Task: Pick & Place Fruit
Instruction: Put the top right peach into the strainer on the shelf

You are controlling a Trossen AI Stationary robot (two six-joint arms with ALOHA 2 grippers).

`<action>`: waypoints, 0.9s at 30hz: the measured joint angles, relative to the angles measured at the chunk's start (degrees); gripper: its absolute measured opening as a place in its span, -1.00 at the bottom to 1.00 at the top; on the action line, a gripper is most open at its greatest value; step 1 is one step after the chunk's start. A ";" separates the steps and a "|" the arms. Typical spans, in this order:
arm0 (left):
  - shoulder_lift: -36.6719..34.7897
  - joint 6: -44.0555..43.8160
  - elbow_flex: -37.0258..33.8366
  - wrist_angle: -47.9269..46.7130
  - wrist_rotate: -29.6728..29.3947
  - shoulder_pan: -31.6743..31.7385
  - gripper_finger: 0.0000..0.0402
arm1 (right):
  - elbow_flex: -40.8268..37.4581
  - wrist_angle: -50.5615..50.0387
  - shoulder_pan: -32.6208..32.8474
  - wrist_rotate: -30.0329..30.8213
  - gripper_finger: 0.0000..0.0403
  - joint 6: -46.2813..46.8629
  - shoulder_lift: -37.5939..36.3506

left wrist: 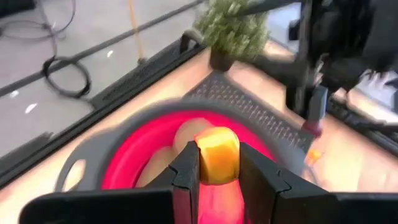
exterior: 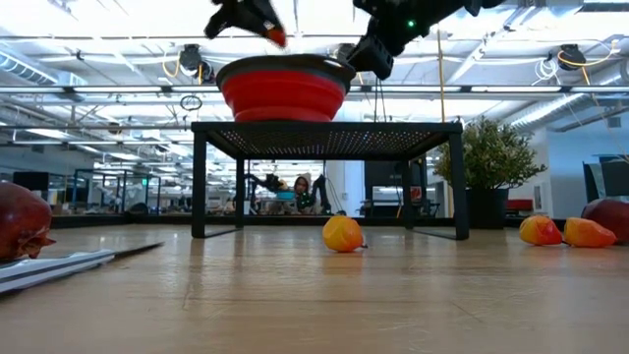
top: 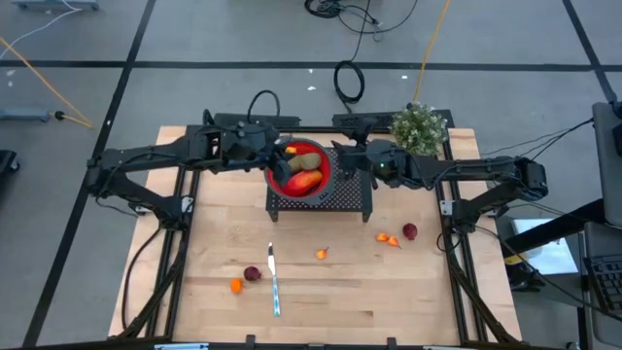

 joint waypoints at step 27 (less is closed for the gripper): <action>-0.05 2.06 0.13 -10.00 -0.68 -2.23 -0.61 | 0.00 -13.38 -0.90 -0.34 -1.00 23.58 -9.52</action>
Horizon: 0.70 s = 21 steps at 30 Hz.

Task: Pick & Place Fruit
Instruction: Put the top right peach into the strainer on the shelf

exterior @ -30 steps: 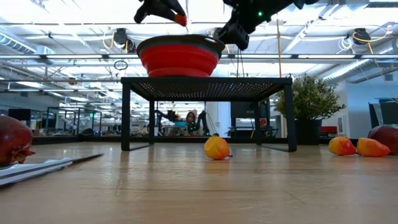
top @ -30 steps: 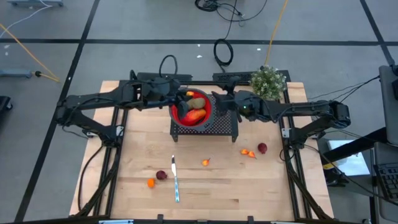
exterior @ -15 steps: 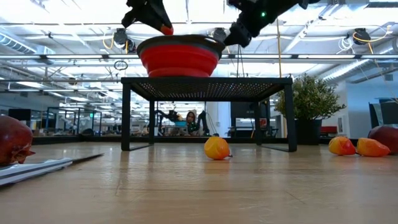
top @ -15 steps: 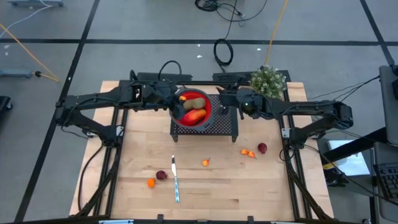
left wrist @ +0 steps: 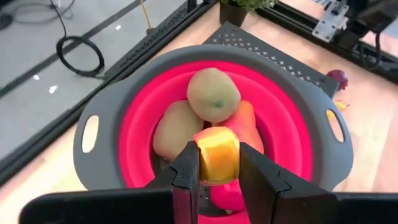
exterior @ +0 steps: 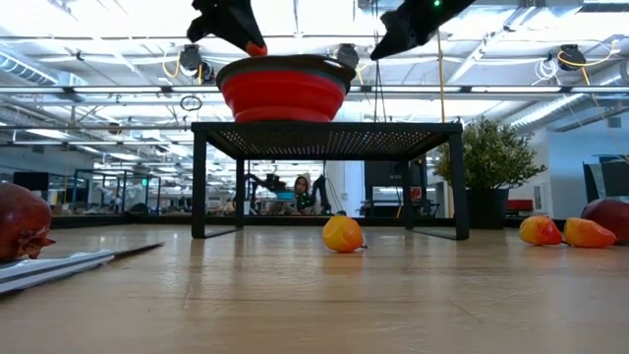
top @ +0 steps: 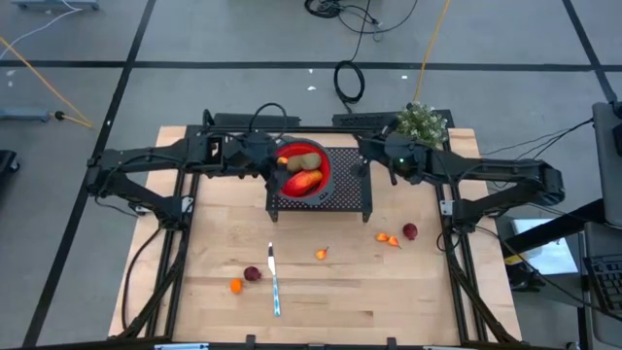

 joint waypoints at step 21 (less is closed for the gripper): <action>-0.54 7.33 -7.94 11.96 -8.88 -4.66 -0.61 | 0.00 -18.93 0.04 -14.07 -1.00 18.10 -7.44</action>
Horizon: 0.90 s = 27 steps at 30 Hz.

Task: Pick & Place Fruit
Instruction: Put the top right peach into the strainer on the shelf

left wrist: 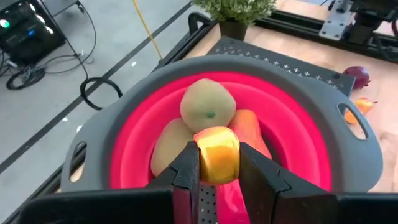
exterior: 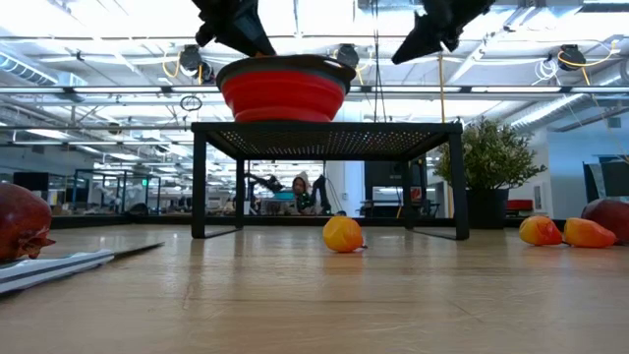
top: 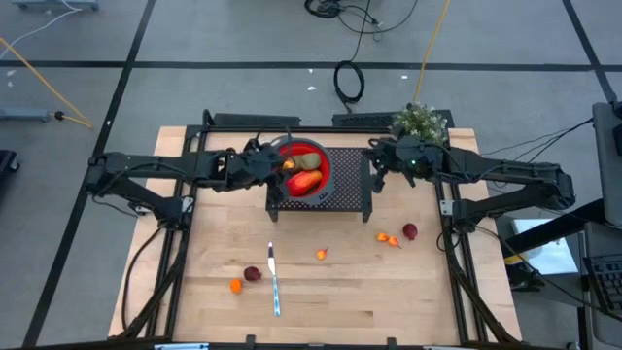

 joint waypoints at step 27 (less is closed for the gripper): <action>-1.10 3.75 -1.34 6.99 -0.42 -2.56 -0.61 | -34.98 24.09 0.00 -23.45 -1.00 10.92 -31.67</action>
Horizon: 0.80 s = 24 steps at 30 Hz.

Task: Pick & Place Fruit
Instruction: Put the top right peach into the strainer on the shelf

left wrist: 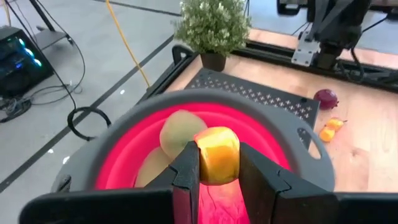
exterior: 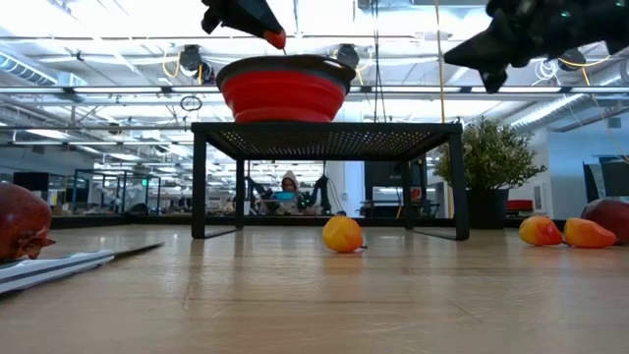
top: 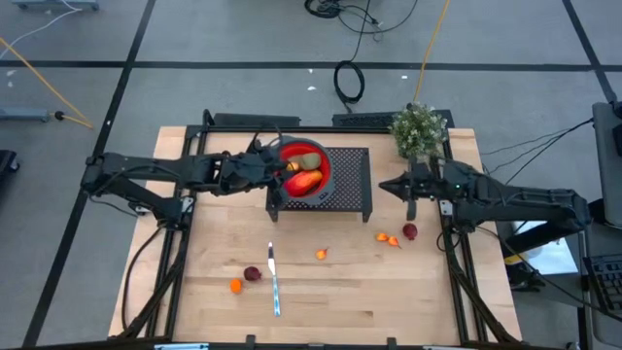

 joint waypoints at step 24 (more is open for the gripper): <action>0.02 3.35 -4.01 2.11 -1.45 2.50 -0.61 | -7.34 -4.84 0.00 0.19 -1.00 5.14 -21.06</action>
